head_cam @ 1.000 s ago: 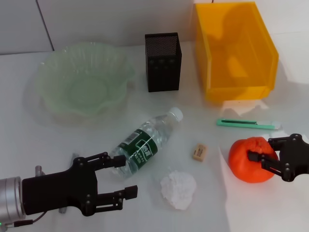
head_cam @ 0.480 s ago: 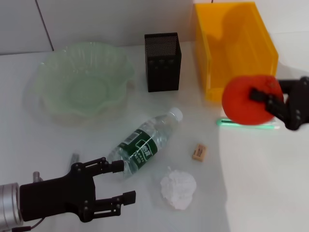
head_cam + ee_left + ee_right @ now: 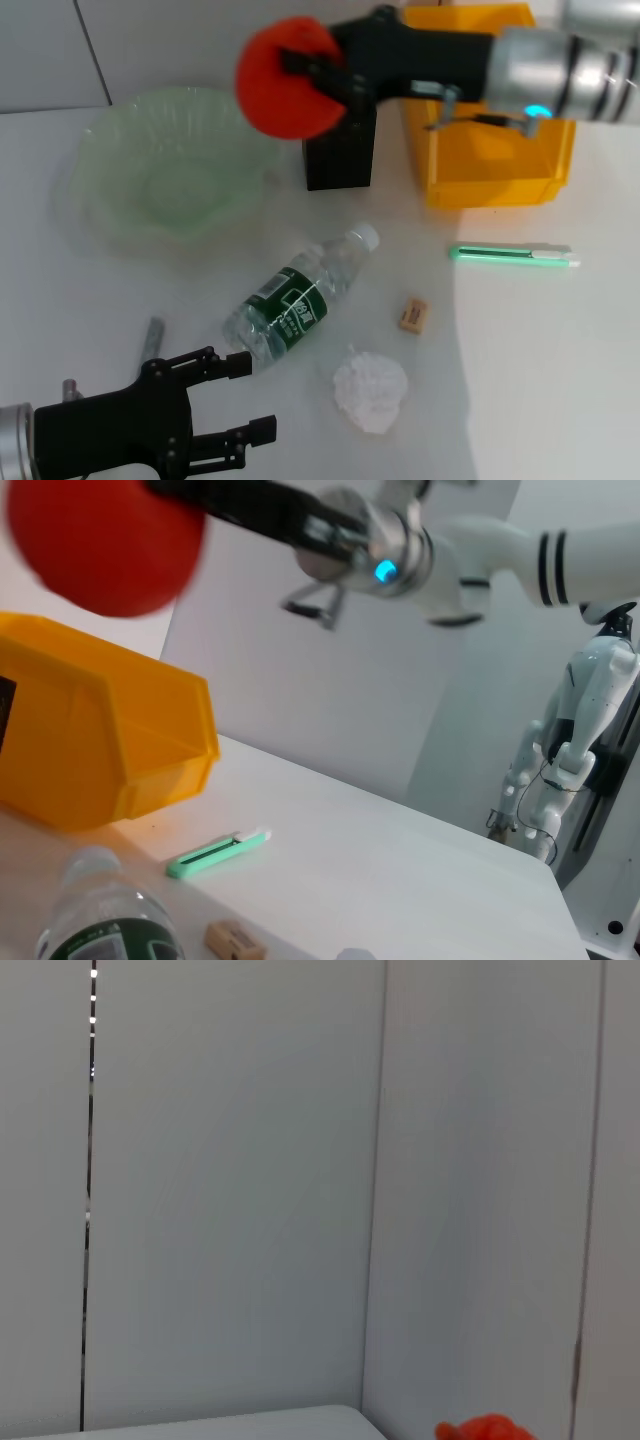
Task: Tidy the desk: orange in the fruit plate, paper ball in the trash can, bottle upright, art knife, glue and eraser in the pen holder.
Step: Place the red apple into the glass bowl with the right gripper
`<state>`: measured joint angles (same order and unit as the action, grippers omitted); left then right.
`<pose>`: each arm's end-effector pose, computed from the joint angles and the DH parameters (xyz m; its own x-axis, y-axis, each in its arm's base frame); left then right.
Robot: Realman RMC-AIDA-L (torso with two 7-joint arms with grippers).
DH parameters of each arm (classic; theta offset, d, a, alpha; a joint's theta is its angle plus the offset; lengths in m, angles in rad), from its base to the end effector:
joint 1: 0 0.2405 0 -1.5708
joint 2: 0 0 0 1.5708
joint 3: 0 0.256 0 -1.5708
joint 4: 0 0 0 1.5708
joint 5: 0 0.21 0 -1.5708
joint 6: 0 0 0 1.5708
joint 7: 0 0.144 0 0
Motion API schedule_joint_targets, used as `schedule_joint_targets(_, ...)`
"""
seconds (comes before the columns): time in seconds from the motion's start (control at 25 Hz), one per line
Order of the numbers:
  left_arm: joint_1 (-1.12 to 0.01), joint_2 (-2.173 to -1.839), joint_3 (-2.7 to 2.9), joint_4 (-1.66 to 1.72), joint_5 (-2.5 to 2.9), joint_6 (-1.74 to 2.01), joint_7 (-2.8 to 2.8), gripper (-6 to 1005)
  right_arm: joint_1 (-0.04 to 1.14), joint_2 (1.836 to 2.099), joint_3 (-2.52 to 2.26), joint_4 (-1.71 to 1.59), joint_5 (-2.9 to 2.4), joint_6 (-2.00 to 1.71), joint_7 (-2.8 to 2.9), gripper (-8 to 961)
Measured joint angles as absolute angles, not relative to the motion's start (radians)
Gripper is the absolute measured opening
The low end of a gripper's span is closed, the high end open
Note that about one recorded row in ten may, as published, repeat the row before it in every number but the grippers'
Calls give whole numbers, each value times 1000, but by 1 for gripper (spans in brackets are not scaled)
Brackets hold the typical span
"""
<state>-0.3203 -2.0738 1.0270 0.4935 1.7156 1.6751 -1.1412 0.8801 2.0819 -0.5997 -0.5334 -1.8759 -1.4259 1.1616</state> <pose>-0.2828 0.2380 -0.0430 0.7288 0.3487 0.5892 0.3945 -0.9173 0.0549 0.1401 0.4169 -0.0015 0.7948 0.0565 -0.6042 -0.1752 -0.9319 -0.3176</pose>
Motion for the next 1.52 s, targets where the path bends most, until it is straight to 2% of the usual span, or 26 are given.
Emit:
schedule_joint_targets(0.08, -320, -2074, 1034, 492, 1715, 1676, -1141, 799, 983, 2085, -689, -506, -1846, -1291, 1224, 65)
schedule_joint_targets(0.28, -321, -2074, 1039, 486, 1715, 1678, -1137, 799, 1077, 2089, -927, -503, -1752, -1057, 1368, 38)
schedule_joint_targets(0.8, -325, -2074, 1040, 482, 1715, 1694, -1128, 800, 1161, 2088, -1422, -519, -1682, -694, 1661, 70)
schedule_joint_targets(1.52, -342, -2075, 1040, 482, 1715, 1700, -1127, 800, 1170, 2092, -1565, -470, -1684, -505, 1689, 139)
